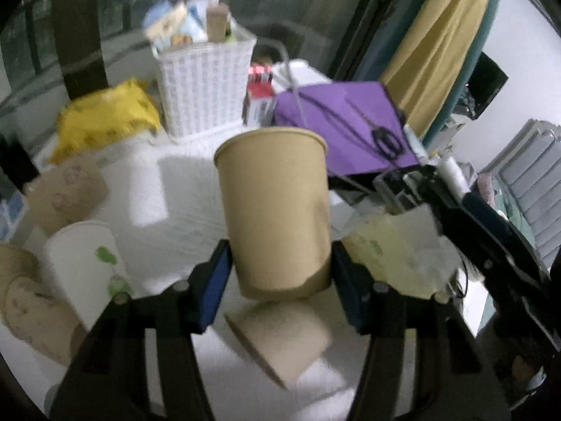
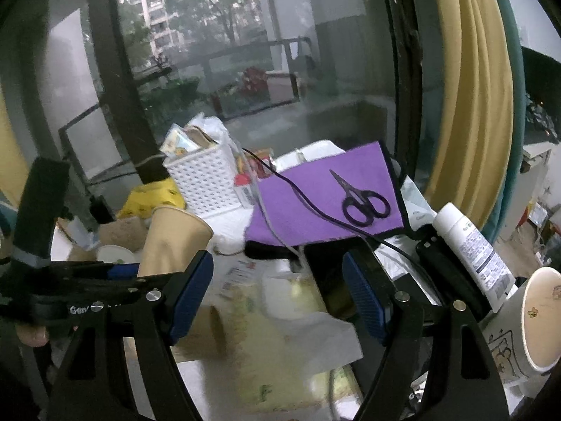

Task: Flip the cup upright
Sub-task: 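Close the left gripper on the tan cup's rim and lift it, then rotate the held tan cup upright with the left gripper over the mat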

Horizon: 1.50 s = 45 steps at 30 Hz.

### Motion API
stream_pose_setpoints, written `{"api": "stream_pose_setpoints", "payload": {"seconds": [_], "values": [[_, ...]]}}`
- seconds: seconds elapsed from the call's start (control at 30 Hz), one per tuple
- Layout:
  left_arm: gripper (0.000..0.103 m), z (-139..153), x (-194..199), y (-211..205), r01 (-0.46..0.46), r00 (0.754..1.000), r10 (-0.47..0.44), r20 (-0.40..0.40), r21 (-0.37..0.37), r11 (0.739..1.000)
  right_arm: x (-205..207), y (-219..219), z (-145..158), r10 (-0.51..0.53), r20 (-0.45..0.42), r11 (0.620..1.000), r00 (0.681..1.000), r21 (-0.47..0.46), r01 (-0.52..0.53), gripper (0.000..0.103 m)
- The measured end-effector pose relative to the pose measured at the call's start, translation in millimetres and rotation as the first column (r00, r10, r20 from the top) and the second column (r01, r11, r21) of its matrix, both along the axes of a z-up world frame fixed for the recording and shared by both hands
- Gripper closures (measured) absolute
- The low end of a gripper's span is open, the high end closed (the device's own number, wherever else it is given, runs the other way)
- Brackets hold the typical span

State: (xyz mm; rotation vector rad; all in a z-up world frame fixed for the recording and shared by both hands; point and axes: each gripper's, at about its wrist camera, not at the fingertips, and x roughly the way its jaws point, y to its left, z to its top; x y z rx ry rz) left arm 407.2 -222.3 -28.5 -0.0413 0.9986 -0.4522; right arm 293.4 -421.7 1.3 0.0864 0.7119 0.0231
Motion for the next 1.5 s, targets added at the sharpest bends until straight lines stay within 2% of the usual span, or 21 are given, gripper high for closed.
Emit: {"api": "stream_pose_setpoints", "payload": {"seconds": [0.23,0.57,0.73,0.97,1.13,1.23,1.43,1.5], "values": [[0.045,42.8,-52.2,14.2,0.009,0.988,-0.012,0.154,0.021,1.000,-28.4,23.9,33.4,0.060,0.070,0.998,0.996,0.019,-0.062,0.024],[0.045,68.5,-132.3,50.3,-0.019,0.969,0.018,0.247,0.002,1.000,-79.1,63.1,62.0,0.165,0.099,0.981,0.981,0.091,-0.174,0.024],[0.045,64.4,-179.3,64.9,-0.038,0.954,0.032,0.298,0.017,0.999,-105.1,85.2,61.3,0.236,0.096,0.958,0.967,0.144,-0.248,0.024],[0.045,47.9,-230.2,80.1,-0.124,0.931,0.094,0.352,0.064,0.990,-127.4,121.8,48.0,0.388,0.086,0.888,0.918,0.234,-0.397,0.024],[0.045,36.7,-243.1,91.7,-0.176,0.918,0.153,0.367,0.030,0.984,-127.5,138.1,41.3,0.468,0.058,0.840,0.882,0.281,-0.464,0.024],[0.045,33.9,-244.7,97.2,-0.189,0.910,0.173,0.377,0.004,0.982,-120.8,143.9,38.6,0.490,0.042,0.827,0.870,0.292,-0.480,0.024],[0.045,33.5,-256.6,107.3,-0.201,0.882,0.198,0.427,-0.039,0.979,-112.4,169.1,33.1,0.569,-0.011,0.780,0.822,0.323,-0.536,0.024],[0.045,30.7,-259.2,110.5,-0.204,0.880,0.206,0.428,-0.050,0.978,-110.6,175.4,31.1,0.587,-0.027,0.769,0.809,0.329,-0.548,0.024]]}}
